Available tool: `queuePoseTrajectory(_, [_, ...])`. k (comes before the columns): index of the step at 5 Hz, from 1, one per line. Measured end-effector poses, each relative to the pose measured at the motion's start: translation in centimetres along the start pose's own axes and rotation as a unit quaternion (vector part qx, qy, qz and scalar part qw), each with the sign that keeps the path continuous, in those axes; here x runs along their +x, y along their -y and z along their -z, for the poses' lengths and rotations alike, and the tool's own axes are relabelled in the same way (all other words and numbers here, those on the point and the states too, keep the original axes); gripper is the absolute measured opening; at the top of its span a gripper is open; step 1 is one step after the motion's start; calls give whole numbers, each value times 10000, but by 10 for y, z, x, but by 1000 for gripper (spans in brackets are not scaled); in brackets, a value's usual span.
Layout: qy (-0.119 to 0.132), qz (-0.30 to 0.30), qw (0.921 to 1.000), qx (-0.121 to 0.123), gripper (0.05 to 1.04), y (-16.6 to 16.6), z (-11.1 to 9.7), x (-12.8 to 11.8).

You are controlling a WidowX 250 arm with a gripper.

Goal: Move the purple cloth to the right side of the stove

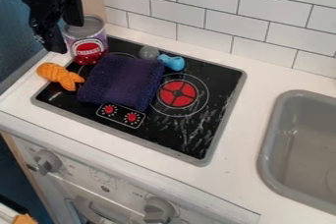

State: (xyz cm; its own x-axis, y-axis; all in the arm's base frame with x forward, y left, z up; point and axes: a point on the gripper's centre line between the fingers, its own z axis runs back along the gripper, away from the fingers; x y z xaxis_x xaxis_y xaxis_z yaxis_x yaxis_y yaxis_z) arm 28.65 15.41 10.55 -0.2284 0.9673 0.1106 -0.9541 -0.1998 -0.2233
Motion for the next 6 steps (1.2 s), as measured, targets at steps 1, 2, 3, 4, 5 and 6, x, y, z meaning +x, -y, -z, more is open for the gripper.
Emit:
queuePoseTrajectory(1, [-25,-8,9999,158,999,-4,9,-2])
queuePoseTrajectory(2, [150,190,9989,401,999,-11,19,-24])
queuePoseTrajectory(3, [29,60,9993,365,999,-15,25,-33])
queuePoseTrajectory(4, [18,298,9978,586,999,-14,48,-57])
queuePoseTrajectory(5, [39,408,9972,620,999,-9,61,-62])
queuePoseTrajectory(6, [-21,487,9968,638,999,-5,69,-62])
